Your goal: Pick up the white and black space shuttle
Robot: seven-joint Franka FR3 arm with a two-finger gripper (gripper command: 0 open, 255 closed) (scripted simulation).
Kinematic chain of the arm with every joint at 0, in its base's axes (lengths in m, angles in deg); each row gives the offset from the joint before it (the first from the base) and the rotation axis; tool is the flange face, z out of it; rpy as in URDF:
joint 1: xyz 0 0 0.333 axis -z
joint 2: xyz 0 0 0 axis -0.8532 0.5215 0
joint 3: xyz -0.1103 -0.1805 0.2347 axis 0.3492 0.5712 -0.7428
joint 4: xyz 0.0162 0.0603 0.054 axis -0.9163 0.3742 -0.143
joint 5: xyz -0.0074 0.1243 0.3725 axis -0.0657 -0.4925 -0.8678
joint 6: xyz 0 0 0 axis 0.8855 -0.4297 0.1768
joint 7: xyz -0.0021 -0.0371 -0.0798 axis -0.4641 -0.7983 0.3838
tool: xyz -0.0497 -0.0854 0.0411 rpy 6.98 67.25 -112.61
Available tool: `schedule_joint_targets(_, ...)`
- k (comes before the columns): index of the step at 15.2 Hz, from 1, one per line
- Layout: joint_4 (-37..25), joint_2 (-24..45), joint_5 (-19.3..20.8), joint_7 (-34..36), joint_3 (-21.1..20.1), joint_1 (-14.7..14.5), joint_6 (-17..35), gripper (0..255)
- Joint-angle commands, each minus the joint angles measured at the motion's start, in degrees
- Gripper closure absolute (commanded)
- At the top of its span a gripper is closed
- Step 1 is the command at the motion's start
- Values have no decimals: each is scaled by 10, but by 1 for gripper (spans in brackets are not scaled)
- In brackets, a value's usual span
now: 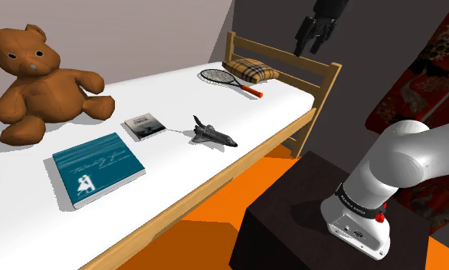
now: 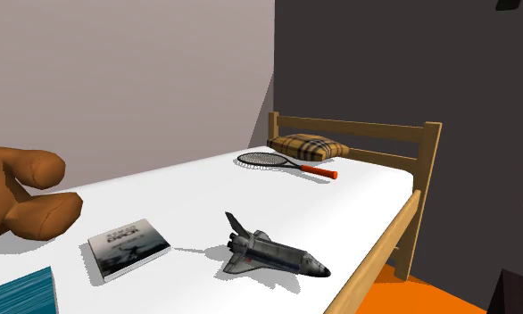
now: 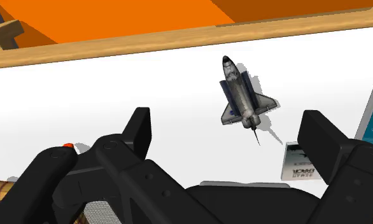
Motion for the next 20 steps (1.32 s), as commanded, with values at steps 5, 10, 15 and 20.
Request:
schedule_joint_targets(5, 38, 41, -4, -13, 7, -8, 67, 0)
schedule_joint_targets(10, 72, 107, -11, -32, 15, -19, 152, 0)
schedule_joint_targets(15, 88, 189, -23, -53, 22, -31, 235, 0)
schedule_joint_targets(20, 86, 284, -41, -79, 28, -45, 313, 0)
